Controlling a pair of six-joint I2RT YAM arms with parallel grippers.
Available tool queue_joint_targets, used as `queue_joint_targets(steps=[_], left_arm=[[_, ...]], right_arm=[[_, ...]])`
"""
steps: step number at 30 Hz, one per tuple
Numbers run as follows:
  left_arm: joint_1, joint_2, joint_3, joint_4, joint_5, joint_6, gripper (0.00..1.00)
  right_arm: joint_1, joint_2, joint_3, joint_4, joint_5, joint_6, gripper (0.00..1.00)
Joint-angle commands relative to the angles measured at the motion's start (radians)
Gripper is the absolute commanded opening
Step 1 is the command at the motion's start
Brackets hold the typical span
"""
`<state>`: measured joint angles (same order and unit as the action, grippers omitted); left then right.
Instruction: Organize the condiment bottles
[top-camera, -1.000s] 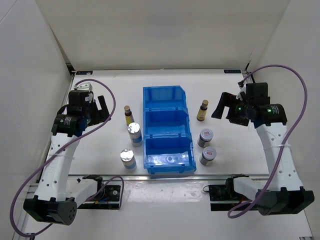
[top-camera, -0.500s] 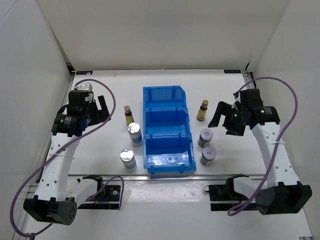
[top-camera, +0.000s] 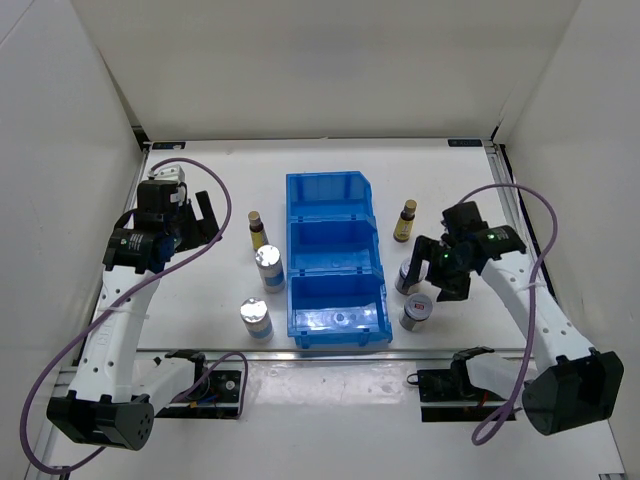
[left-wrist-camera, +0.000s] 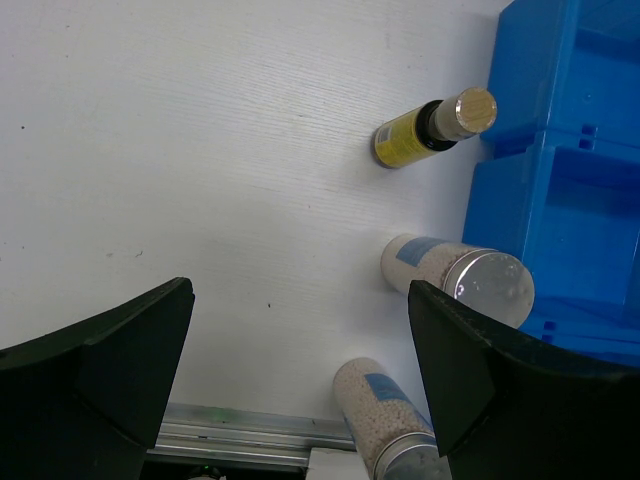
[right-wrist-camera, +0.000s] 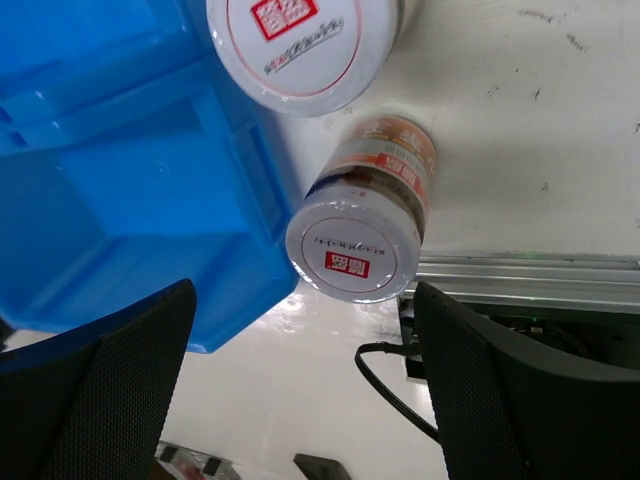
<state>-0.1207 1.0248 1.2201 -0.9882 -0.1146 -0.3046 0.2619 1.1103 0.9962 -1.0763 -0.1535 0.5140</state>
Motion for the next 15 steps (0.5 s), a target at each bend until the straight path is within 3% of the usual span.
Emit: queue_joint_targets(steps=[1,8,15], left_arm=[[0.003,-0.019,0.01,-0.003,0.015,0.004,1.0],[0.003,-0.019,0.001,-0.003,0.006,0.004,1.0],[0.003,-0.028,0.001,-0.003,0.006,0.004,1.0]], right_arm=[[0.092,-0.02,-0.002,-0.008,0.127,0.09,0.91],[0.2,0.036,-0.05,-0.017,0.261,0.172,0.91],[0.231,0.085,-0.091,-0.018,0.316,0.23,0.94]])
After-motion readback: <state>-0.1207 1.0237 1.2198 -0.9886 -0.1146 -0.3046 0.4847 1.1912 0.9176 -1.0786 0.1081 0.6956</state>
